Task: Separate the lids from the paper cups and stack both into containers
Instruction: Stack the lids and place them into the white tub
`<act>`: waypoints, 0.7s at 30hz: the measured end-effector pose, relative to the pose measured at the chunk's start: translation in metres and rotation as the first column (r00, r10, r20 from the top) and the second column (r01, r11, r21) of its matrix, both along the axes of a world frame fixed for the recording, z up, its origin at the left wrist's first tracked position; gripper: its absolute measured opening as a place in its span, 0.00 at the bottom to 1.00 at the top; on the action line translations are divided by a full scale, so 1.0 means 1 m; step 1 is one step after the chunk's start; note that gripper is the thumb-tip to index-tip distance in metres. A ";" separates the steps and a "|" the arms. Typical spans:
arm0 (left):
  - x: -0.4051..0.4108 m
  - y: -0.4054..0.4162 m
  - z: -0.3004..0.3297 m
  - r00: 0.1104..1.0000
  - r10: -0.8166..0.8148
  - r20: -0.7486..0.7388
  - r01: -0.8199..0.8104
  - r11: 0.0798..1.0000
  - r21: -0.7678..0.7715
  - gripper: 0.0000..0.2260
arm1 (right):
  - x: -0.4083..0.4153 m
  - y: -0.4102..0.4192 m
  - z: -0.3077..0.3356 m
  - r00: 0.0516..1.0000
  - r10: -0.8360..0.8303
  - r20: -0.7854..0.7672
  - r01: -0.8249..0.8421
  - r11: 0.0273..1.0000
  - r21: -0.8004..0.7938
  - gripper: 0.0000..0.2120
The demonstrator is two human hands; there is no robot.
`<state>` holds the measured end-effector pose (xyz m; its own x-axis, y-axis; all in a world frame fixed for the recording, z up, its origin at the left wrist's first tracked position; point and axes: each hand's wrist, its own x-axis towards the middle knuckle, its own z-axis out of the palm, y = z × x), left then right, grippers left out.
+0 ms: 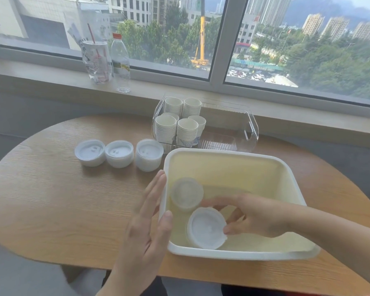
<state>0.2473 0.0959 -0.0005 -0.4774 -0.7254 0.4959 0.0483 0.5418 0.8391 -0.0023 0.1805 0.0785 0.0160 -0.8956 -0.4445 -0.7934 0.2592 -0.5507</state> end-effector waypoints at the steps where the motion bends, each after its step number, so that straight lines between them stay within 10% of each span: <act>1: 0.000 0.000 0.000 1.000 -0.002 0.002 0.002 1.000 -0.001 0.27 | 0.002 0.000 -0.002 1.000 -0.004 -0.011 0.004 1.000 0.011 0.32; 21: -0.013 -0.015 0.006 0.999 -0.048 0.003 0.047 0.986 0.160 0.28 | 0.019 -0.029 -0.005 0.986 0.084 -0.146 -0.092 0.995 -0.047 0.29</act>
